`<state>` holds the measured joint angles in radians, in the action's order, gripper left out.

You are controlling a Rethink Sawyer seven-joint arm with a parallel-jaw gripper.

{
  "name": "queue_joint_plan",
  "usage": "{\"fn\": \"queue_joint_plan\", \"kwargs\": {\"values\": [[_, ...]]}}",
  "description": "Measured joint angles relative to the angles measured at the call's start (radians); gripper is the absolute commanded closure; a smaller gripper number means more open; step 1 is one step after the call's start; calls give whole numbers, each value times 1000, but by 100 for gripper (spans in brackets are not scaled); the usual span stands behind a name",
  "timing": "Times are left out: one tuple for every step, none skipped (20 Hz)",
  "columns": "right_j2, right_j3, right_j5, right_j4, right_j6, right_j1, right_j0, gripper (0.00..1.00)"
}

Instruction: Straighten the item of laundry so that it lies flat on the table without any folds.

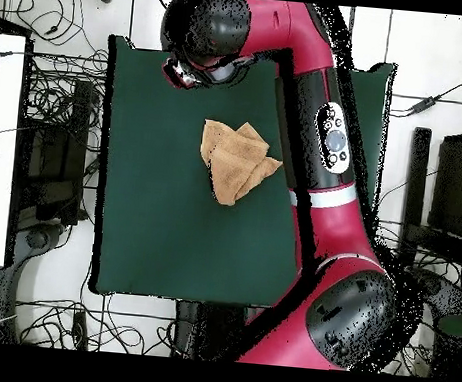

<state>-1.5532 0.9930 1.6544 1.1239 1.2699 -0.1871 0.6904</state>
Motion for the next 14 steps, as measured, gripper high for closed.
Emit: {"fn": "queue_joint_plan", "kwargs": {"values": [[9, 5, 0, -8, 15, -4, 0, 0], [17, 9, 0, -17, 29, -8, 1, 0], [34, 20, 0, -34, 66, -18, 1, 0], [72, 56, -2, -77, 177, -42, 6, 0], [85, 71, -3, -93, 228, -51, 9, 0], [92, 79, -6, -101, 255, -56, 10, 0], [101, 92, -8, -113, 298, -64, 12, 0], [125, 123, -17, -142, 406, -83, 18, 0], [138, 141, -23, -158, 473, -94, 21, 0], [160, 176, -38, -187, 597, -114, 27, 0], [172, 197, -51, -206, 670, -125, 31, 0], [191, 229, -69, -233, 781, -143, 37, 0], [200, 245, -80, -246, 836, -151, 40, 0], [211, 267, -96, -264, 908, -163, 44, 0]]}}
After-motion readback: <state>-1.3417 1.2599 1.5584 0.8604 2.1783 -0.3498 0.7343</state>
